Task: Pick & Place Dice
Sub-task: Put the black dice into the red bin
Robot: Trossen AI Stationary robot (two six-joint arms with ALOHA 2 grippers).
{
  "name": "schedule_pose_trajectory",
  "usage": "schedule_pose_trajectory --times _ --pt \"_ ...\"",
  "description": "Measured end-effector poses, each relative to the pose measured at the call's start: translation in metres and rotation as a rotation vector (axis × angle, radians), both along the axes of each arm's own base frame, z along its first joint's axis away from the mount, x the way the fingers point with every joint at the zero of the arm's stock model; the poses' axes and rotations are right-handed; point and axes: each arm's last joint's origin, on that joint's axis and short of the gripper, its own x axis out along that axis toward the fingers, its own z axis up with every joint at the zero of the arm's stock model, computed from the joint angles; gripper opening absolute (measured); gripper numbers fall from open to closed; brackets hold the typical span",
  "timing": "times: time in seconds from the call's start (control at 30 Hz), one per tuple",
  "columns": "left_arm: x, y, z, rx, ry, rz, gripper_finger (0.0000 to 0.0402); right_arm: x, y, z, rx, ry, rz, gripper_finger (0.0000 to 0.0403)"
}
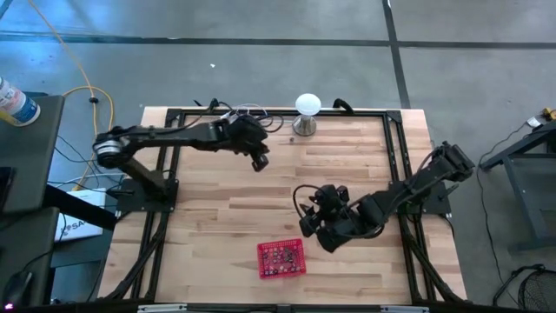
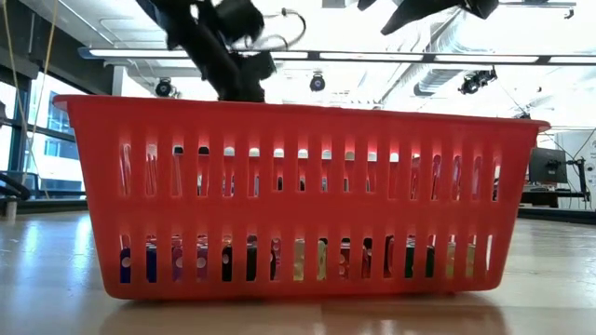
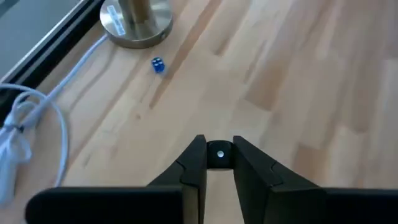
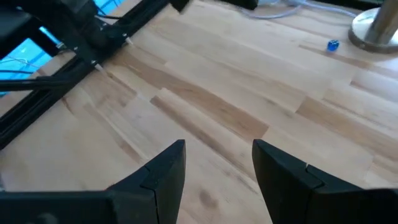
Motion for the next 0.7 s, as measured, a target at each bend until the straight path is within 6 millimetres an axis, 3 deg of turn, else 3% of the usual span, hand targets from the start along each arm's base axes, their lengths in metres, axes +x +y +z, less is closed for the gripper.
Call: schedule_pose_trajectory --times 0.13,0.3,0.53,0.7 --pt "-0.012 -0.029 0.025 -0.068 -0.07 -0.001 0.0047 -0.005 0.013 0.001 -0.02 -0.03 0.028 0.0177" --pt "-0.016 -0.084 0.043 -0.133 -0.146 -0.054 0.0047 -0.015 0.032 0.002 -0.038 -0.034 0.101 0.0177" --pt "-0.017 -0.165 0.049 -0.171 -0.246 -0.106 0.0047 -0.034 0.061 0.003 -0.013 -0.067 0.186 0.0177" --pt "-0.026 -0.209 0.045 -0.252 -0.262 -0.094 0.0047 -0.032 0.075 0.0 -0.032 -0.104 0.239 0.0177"
